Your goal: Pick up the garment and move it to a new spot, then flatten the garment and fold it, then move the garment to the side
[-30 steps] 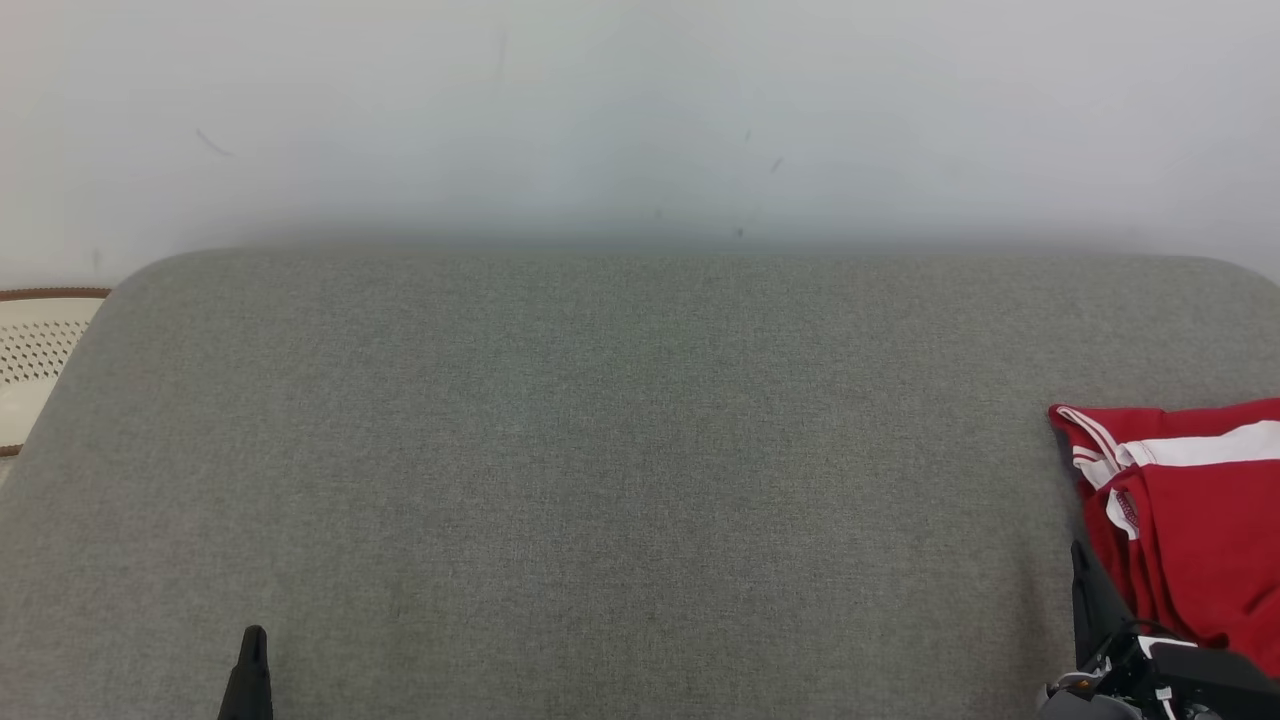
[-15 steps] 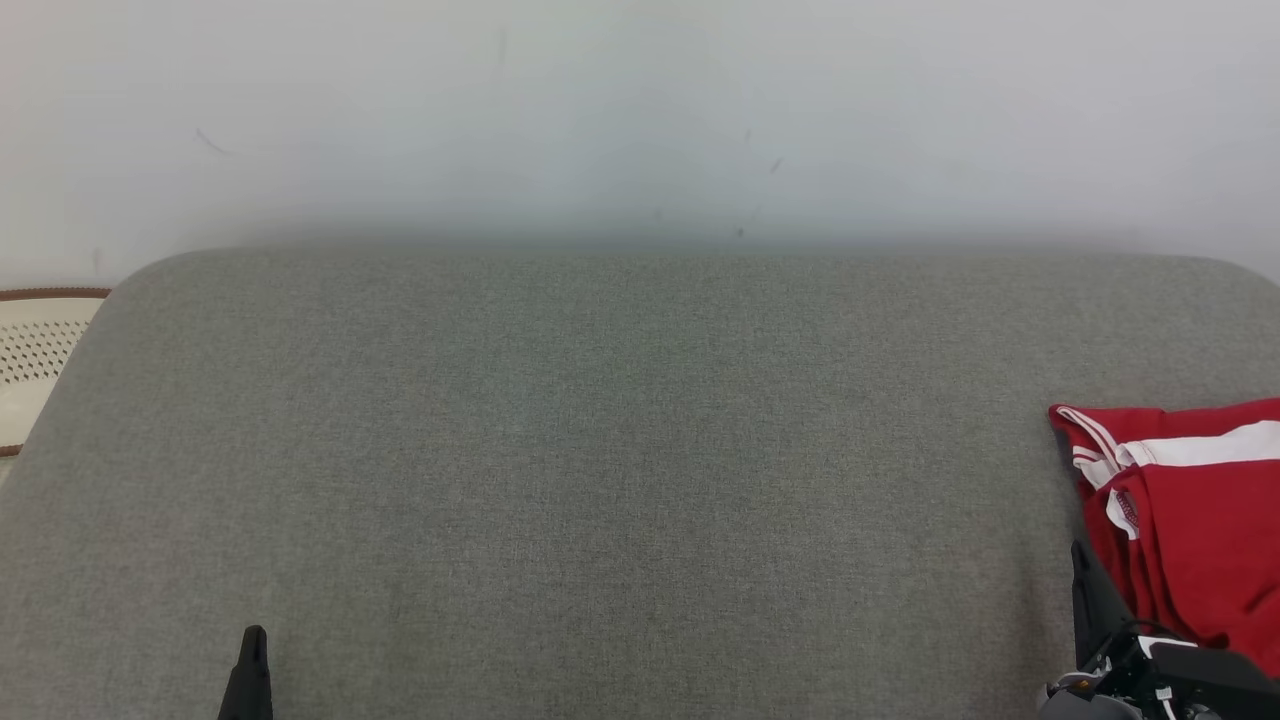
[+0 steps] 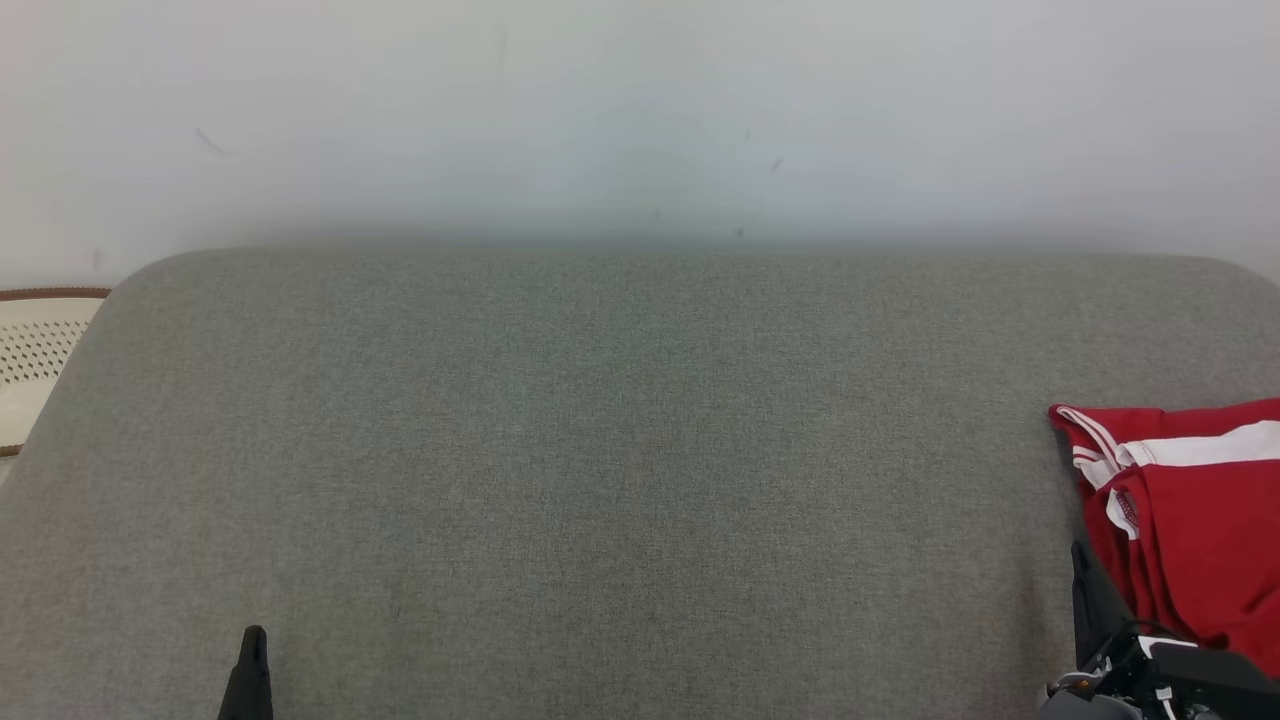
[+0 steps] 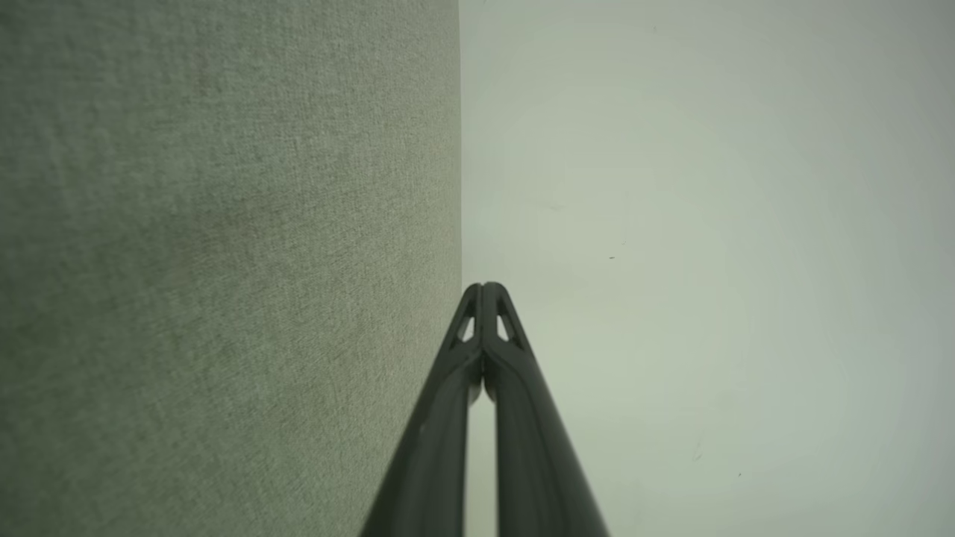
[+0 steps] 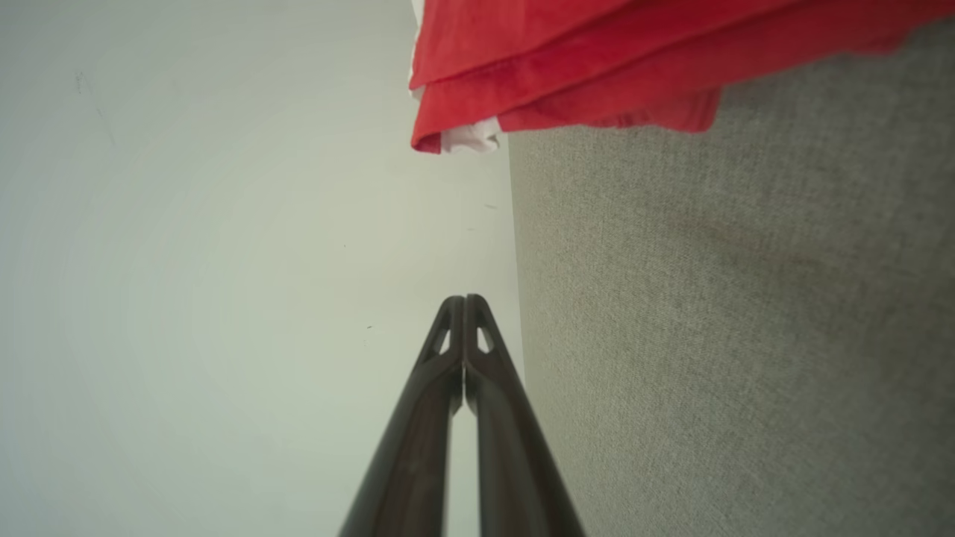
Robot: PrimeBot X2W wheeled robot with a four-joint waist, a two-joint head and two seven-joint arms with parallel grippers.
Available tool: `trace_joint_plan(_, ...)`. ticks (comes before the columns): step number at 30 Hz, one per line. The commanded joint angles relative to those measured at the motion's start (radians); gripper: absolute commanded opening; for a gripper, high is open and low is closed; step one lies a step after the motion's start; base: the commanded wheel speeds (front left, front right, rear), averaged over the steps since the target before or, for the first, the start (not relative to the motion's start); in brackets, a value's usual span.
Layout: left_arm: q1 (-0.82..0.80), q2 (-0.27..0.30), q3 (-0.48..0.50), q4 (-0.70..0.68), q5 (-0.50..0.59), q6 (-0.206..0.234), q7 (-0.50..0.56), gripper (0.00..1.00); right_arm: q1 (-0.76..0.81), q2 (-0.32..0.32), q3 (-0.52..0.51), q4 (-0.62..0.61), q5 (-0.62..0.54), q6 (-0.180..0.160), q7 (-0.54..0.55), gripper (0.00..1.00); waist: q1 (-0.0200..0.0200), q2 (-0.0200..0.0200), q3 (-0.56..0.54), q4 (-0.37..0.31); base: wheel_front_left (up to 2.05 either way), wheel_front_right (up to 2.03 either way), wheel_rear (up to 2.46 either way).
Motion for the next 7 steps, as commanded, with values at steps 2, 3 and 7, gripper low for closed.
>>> trace_joint_plan(2,0.002,0.004,0.001,-0.002,-0.002,-0.003,0.003,0.00,0.004,0.003,-0.001,0.000,-0.004,0.000,0.002,0.00,0.0000,0.0000,0.000,0.000,0.00,0.00,0.00)
trace_joint_plan(3,0.002,0.004,0.001,-0.002,-0.002,-0.003,0.003,0.00,0.004,0.003,-0.001,0.000,-0.004,0.000,0.002,0.00,0.0000,0.0000,0.000,0.000,0.00,0.00,0.00)
trace_joint_plan(7,0.002,0.004,0.001,-0.002,-0.002,-0.003,0.003,0.00,0.004,0.003,-0.001,0.000,-0.004,0.000,0.002,0.00,0.0000,0.0000,0.000,0.000,0.00,0.00,0.00)
